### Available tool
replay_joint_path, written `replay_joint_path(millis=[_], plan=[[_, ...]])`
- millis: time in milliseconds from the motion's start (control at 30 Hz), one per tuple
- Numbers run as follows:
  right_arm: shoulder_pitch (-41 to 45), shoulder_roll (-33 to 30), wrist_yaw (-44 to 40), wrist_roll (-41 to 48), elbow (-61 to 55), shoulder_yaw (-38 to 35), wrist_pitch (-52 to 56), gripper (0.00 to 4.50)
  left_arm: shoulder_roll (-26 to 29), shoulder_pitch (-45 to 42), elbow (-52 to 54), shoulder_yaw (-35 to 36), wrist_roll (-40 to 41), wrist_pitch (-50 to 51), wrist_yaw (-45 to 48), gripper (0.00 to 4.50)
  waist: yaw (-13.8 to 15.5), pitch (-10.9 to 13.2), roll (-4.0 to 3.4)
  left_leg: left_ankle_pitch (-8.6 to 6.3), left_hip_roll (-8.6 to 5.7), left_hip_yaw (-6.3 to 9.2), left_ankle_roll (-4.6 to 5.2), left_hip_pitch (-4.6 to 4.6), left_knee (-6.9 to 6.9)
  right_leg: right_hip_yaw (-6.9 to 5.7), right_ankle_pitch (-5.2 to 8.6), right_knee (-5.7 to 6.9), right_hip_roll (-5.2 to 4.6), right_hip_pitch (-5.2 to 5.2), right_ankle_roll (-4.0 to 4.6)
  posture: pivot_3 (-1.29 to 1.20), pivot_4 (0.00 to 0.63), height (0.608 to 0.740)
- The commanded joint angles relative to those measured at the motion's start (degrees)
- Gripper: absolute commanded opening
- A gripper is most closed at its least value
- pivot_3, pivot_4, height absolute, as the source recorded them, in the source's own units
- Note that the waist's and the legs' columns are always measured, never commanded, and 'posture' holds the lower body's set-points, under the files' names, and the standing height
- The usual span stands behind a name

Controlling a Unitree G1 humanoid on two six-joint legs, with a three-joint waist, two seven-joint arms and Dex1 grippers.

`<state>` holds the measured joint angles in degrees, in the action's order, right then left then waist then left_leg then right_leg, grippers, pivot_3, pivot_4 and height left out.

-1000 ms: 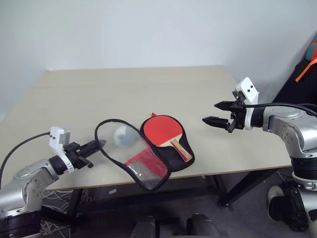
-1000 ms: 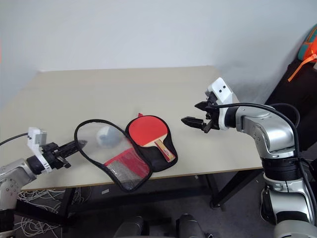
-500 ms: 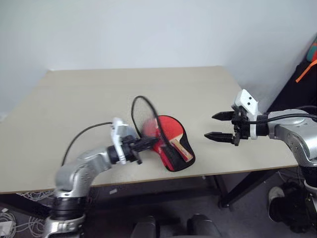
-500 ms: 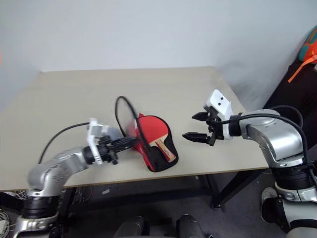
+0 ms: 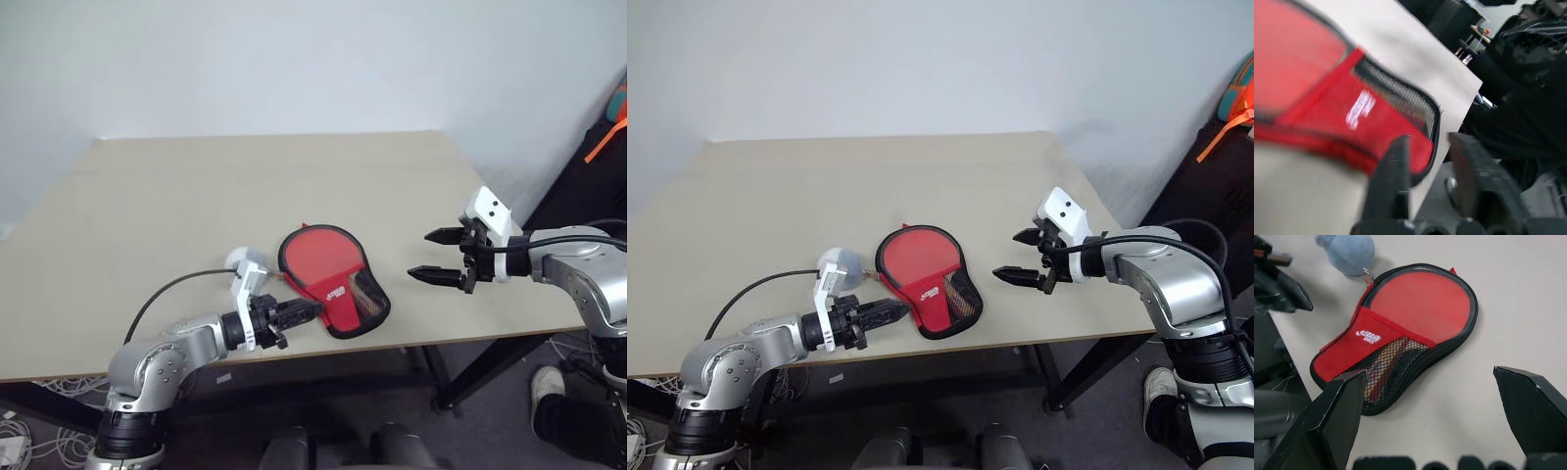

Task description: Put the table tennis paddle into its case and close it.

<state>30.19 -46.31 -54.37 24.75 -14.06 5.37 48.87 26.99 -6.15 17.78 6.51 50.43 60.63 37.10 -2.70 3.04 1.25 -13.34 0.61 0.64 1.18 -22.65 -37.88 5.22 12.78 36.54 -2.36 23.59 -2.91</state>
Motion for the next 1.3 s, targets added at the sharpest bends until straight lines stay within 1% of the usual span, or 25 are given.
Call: replay_joint_path(millis=[33, 133, 167, 200, 500, 833, 1033, 1300], plan=[[0.2, 0.4, 1.0, 0.8, -1.5, -1.9, -0.1, 4.5, -1.5, -0.2, 1.6, 2.3, 3.1, 1.8, -2.9, 2.63, 0.0, 0.0, 0.0, 0.0, 0.0, 0.0, 0.0, 0.0, 0.01, 0.0, 0.0, 0.0, 0.0, 0.0, 0.0, 0.0, 0.0, 0.739], [-0.1, 0.9, 1.5, 1.0, -1.8, -1.8, 0.1, 4.5, -2.9, -0.7, 1.5, 1.0, 1.2, 1.5, -6.3, 3.76, 0.0, 0.0, 0.0, 0.0, 0.0, 0.0, 0.0, 0.01, 0.02, 0.0, 0.0, 0.01, 0.0, 0.0, 0.0, 0.0, 0.0, 0.739], [-0.1, 1.0, 1.7, 1.1, -2.0, -1.8, 0.2, 4.5, -3.0, -0.8, 1.5, 0.4, 0.4, 1.3, -7.1, 4.03, 0.0, 0.0, 0.0, 0.0, 0.0, -0.01, 0.0, 0.01, 0.01, 0.0, 0.0, 0.0, 0.0, 0.0, 0.0, 0.0, 0.0, 0.739], [-0.2, 1.2, 1.9, 1.2, -2.1, -1.7, 0.4, 4.5, -3.2, -1.0, 1.0, -0.2, 0.0, 1.7, -8.0, 4.4, 0.0, 0.0, 0.0, 0.0, 0.0, -0.01, -0.01, 0.01, 0.01, 0.01, 0.0, 0.0, 0.0, 0.0, 0.0, 0.0, 0.0, 0.739], [-1.0, 1.6, 3.5, 2.1, -3.1, -1.9, 1.6, 4.5, -4.9, -0.8, -0.7, 0.7, 2.2, 6.3, -11.0, 4.4, 0.0, 0.0, 0.0, -0.01, 0.0, -0.01, -0.01, 0.02, 0.03, 0.01, 0.0, 0.01, 0.0, 0.01, 0.0, 0.0, 0.0, 0.739], [-0.9, 2.3, 5.2, 3.1, -4.4, -1.9, 2.9, 4.5, -10.8, -3.1, -5.5, 2.4, 3.8, 11.9, -16.8, 4.4, 0.1, 0.0, -0.01, -0.01, -0.02, 0.01, -0.02, 0.02, 0.0, 0.0, 0.0, -0.01, 0.0, -0.04, 0.0, 0.0, 0.0, 0.739], [-1.1, 3.1, 6.3, 3.7, -5.7, -1.9, 3.9, 4.5, -14.1, -5.7, -8.3, 4.8, 4.9, 15.8, -21.0, 4.4, 0.1, 0.0, -0.03, -0.01, -0.04, 0.02, -0.02, 0.03, 0.0, 0.0, 0.0, -0.02, 0.0, -0.07, 0.0, 0.0, 0.0, 0.739], [-1.0, 4.1, 7.7, 4.4, -6.2, -1.9, 4.7, 4.5, -17.6, -9.9, -12.4, 6.4, 3.5, 19.0, -25.0, 4.4, 0.2, -0.1, -0.04, 0.0, -0.07, 0.07, -0.02, 0.05, -0.04, -0.01, 0.0, -0.04, 0.0, -0.14, 0.0, 0.0, 0.0, 0.739]])
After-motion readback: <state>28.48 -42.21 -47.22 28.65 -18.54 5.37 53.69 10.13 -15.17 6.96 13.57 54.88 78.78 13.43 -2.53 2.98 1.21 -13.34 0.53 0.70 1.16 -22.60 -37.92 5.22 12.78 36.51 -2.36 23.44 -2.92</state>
